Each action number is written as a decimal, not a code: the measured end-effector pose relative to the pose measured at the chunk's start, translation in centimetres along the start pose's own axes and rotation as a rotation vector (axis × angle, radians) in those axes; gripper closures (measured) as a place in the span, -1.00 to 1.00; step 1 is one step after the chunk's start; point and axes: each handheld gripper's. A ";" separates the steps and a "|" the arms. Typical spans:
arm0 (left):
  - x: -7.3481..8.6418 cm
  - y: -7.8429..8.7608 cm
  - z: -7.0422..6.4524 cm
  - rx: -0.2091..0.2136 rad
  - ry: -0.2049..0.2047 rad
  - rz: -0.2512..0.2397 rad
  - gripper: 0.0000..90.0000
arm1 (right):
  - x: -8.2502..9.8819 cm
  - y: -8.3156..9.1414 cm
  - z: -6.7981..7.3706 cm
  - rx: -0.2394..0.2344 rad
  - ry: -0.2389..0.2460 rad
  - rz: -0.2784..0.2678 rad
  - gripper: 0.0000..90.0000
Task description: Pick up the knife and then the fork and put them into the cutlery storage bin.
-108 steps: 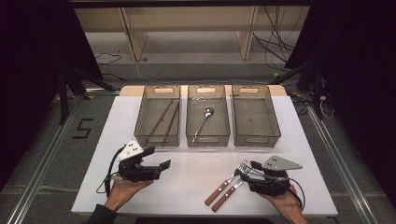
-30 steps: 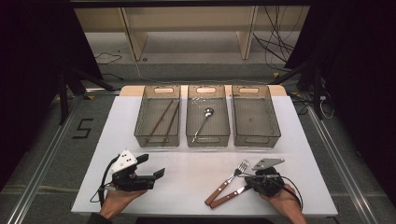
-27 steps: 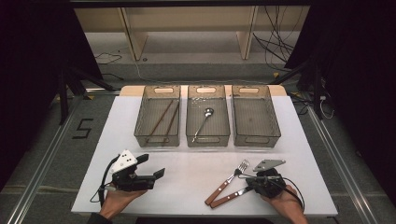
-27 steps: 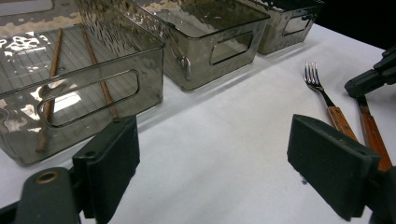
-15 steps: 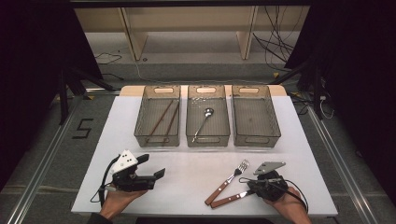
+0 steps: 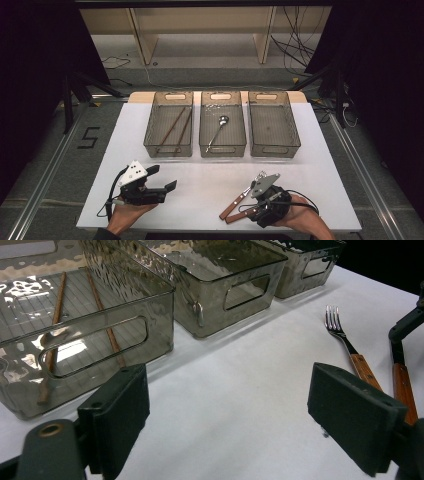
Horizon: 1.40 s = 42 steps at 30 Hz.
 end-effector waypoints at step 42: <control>0.0 0.0 0.0 -0.010 -0.007 -0.001 -0.63 | -2.4 -3.1 1.1 -0.073 0.219 0.257 0.56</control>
Point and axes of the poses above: each handheld gripper's, and its own axes: y roughly backward along the jaws, x roughly out of its underside, z roughly to its left, and after that the axes turned 8 degrees about -z, right-handed
